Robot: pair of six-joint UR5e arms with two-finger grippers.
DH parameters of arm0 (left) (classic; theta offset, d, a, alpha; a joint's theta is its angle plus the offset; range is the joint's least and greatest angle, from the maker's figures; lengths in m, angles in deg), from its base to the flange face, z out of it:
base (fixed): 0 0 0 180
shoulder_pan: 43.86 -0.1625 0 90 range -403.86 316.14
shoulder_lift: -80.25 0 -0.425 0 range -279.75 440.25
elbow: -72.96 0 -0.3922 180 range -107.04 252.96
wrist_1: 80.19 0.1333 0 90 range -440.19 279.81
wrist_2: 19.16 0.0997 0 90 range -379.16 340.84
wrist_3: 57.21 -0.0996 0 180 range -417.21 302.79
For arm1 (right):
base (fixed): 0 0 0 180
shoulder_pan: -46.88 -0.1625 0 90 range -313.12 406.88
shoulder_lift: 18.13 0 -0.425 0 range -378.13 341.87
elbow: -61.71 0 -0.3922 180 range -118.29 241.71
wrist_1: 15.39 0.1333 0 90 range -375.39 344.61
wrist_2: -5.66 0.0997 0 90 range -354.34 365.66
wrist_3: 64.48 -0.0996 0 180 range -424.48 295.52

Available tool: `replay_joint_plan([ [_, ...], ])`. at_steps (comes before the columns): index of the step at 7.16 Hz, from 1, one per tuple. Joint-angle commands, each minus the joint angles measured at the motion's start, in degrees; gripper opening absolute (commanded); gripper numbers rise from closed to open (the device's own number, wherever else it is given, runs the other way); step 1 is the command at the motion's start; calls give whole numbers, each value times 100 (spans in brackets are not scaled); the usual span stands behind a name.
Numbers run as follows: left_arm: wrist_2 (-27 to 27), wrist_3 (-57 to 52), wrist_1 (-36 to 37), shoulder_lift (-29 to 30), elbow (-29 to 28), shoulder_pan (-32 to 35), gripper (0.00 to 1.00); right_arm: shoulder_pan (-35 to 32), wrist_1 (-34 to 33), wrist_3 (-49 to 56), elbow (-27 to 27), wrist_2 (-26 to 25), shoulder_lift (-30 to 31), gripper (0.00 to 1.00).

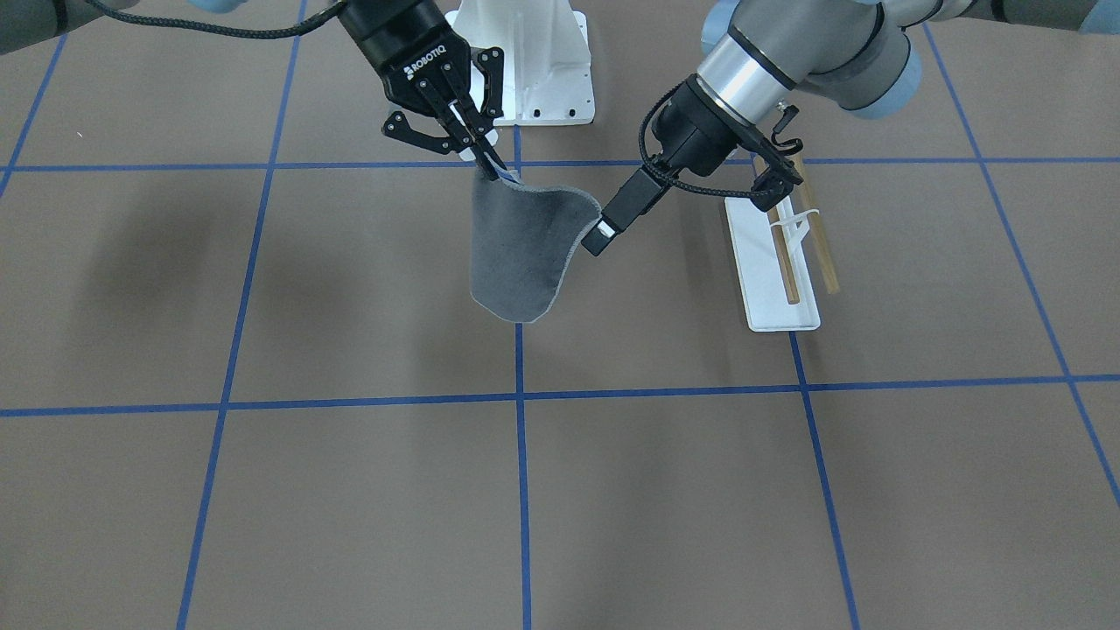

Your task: Hang towel on rack

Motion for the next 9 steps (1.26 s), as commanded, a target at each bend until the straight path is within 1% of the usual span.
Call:
replay_joint_plan([
  [1, 0, 0, -1, -2, 19, -70, 81, -61, -10, 0, 17, -51, -13, 0],
  [2, 0, 0, -1, -2, 37, -148, 81, -97, -10, 0, 25, -51, -13, 0],
  [3, 0, 0, -10, 7, 46, -158, 56, -106, -10, 0, 34, -51, -13, 0],
  [4, -8, -9, -27, 16, 46, -158, 18, -106, -10, 0, 34, -51, -13, 0],
  [5, -8, -44, -184, -19, 28, -158, 0, -106, -10, 0, 60, -51, -5, 0],
  [6, -17, -87, -334, -28, 28, -158, 0, -106, -1, 9, 61, -51, 21, 0],
  [8, -17, -97, -335, -37, 11, -149, 0, -80, -1, 0, 52, -42, 100, 0],
  [9, -8, -97, -335, -28, 2, -149, 0, -79, -1, -226, 52, -42, 101, 56],
])
